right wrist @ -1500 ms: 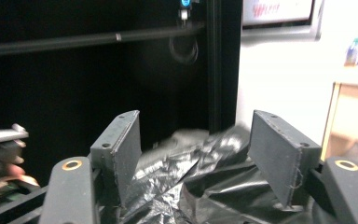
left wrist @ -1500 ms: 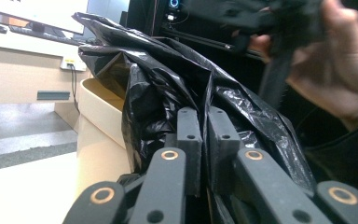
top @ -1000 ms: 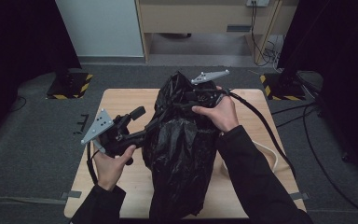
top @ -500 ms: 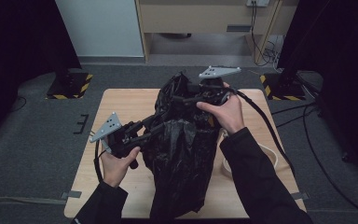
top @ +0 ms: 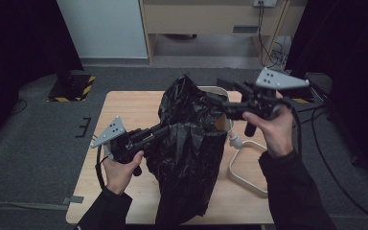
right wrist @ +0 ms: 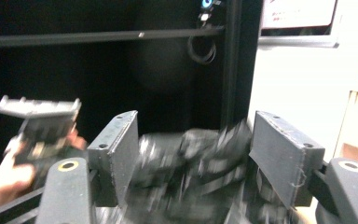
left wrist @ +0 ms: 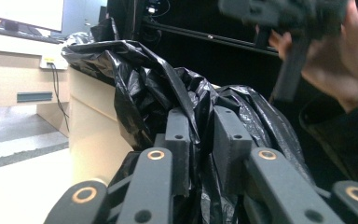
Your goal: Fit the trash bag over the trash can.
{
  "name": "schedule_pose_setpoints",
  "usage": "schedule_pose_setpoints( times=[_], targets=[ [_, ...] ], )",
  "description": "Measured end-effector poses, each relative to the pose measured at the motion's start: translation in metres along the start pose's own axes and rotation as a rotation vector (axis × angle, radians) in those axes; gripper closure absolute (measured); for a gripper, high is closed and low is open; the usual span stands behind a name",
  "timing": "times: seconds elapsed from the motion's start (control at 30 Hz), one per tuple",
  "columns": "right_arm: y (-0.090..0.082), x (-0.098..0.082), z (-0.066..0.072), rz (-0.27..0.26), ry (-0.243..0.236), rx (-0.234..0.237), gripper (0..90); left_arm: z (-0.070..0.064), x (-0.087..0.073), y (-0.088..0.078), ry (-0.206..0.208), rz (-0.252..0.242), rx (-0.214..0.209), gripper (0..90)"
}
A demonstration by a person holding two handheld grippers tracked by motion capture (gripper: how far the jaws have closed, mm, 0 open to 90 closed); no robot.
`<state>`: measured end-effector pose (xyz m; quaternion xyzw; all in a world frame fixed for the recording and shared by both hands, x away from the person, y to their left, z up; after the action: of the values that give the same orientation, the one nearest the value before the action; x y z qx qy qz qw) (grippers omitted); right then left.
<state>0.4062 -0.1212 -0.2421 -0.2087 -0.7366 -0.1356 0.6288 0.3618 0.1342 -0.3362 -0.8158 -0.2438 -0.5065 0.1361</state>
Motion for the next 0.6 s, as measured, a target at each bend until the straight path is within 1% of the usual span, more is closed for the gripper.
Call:
schedule_pose_setpoints(
  times=[0.03,0.07,0.1,0.2,0.23,0.27,0.3,0.37,0.4,0.43,0.5,0.53,0.6],
  targets=[
    [-0.01,-0.014,0.009,0.014,-0.014,0.023,35.3,0.0,0.0,0.0,-0.002,0.0,-0.001,79.1],
    [-0.015,-0.022,0.014,0.022,-0.011,0.041,36.6,-0.001,0.001,0.0,-0.006,0.001,-0.001,79.6],
    [-0.015,-0.022,0.014,0.022,-0.011,0.041,36.6,-0.002,0.001,0.001,-0.006,0.0,-0.001,79.6],
    [-0.026,-0.044,0.027,0.024,-0.003,0.102,39.2,-0.004,0.002,0.001,-0.009,0.002,-0.007,80.9],
    [-0.028,-0.05,0.03,0.026,-0.007,0.118,39.7,-0.005,0.003,0.001,-0.012,0.003,-0.009,81.4],
    [-0.028,-0.059,0.036,0.035,-0.019,0.141,42.0,-0.006,0.005,0.002,-0.013,0.001,-0.012,82.6],
    [-0.028,-0.059,0.036,0.035,-0.019,0.141,42.0,-0.006,0.005,0.002,-0.013,0.001,-0.012,83.2],
    [-0.025,-0.067,0.039,0.059,-0.033,0.165,45.3,-0.007,0.006,0.003,-0.018,0.004,-0.016,84.2],
    [-0.021,-0.07,0.04,0.052,-0.046,0.171,51.9,-0.008,0.007,0.003,-0.019,0.006,-0.016,85.3],
    [-0.021,-0.07,0.04,0.052,-0.046,0.171,51.9,-0.008,0.008,0.003,-0.02,0.006,-0.016,85.3],
    [-0.02,-0.07,0.037,0.05,-0.045,0.164,63.8,-0.008,0.009,0.003,-0.024,0.012,-0.016,86.4],
    [-0.021,-0.069,0.035,0.045,-0.031,0.163,69.8,-0.008,0.01,0.003,-0.026,0.011,-0.017,86.6],
    [-0.022,-0.066,0.031,0.034,0.021,0.169,81.9,-0.009,0.013,0.003,-0.029,0.007,-0.02,87.1]
  ],
)
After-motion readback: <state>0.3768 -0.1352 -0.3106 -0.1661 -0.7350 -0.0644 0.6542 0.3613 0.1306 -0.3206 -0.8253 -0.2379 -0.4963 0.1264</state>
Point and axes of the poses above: each handheld gripper's, and its own axes: y roughly forward along the jaws, x roughly out of its top, z roughly to its left, the point moved 5 cm from there along y, roughly forward along the jaws, and after that the axes turned 13 degrees about -y, right-handed, at the moved point
